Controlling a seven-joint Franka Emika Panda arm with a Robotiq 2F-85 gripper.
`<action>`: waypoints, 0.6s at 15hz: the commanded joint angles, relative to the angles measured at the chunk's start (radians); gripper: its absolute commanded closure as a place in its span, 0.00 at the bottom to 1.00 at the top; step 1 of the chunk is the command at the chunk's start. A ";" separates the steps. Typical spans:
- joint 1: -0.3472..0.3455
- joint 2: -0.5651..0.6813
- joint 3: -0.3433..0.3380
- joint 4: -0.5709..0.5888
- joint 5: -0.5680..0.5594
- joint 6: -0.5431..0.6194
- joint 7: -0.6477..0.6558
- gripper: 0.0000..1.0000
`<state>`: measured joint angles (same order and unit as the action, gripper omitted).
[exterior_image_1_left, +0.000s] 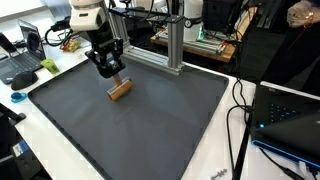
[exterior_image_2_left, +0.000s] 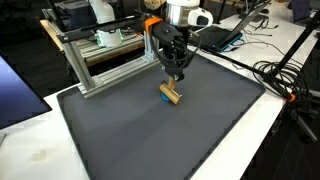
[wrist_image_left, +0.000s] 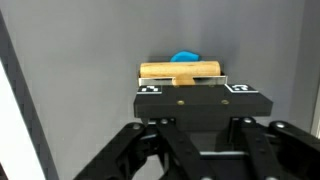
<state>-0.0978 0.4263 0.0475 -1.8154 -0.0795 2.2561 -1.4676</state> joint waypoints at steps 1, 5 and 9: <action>-0.020 0.053 -0.005 0.006 0.003 0.022 -0.015 0.78; -0.019 0.062 -0.008 0.012 -0.005 0.023 -0.010 0.78; -0.018 0.072 -0.013 0.018 -0.012 0.026 -0.005 0.78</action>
<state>-0.1066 0.4292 0.0459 -1.8125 -0.0794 2.2561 -1.4671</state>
